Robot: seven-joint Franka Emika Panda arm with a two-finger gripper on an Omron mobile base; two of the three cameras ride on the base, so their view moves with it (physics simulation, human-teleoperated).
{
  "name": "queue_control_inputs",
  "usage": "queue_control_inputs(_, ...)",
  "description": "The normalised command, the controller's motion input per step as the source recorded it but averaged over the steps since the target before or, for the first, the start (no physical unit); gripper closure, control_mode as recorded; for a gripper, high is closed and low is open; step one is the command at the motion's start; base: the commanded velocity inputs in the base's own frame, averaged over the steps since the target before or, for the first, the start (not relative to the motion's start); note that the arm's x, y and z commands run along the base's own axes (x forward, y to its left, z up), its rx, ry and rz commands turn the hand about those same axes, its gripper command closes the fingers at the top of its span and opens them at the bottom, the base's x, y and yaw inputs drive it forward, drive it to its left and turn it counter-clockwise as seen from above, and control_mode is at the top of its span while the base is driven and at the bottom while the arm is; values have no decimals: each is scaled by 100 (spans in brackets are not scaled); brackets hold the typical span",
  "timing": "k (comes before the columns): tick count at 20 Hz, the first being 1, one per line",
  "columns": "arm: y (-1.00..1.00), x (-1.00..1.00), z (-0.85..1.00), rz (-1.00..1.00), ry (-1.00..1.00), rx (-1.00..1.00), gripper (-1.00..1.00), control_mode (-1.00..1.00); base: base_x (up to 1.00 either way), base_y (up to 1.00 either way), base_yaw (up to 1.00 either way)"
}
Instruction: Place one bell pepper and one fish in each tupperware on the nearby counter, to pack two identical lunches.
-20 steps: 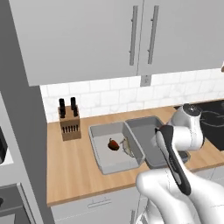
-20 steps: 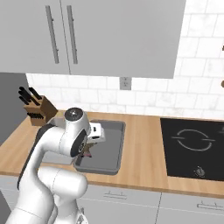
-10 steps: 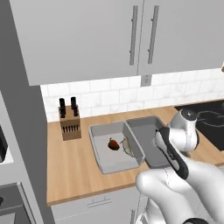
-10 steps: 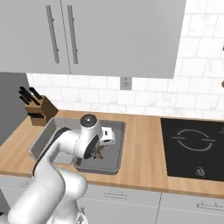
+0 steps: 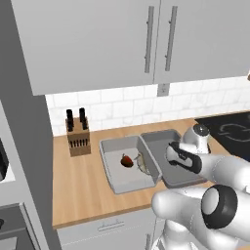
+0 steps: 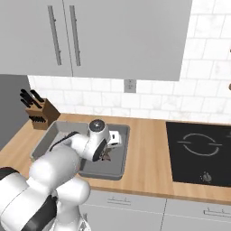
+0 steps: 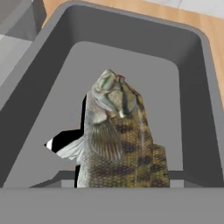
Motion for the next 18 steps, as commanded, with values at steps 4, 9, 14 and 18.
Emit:
queue_control_inputs(4, -3, 28, -43, -1, 0, 0, -100, -100, 0, 0, 0)
queue_control_inputs(9, 0, 6, -3, -2, 0, 0, -100, -100, 0, 0, 0)
queue_control_inputs(14, 0, 8, 16, 0, -1, 0, -100, -100, 0, 0, 0)
queue_control_inputs(18, 0, -18, 64, 0, -7, 0, -100, -100, 0, 0, 0)
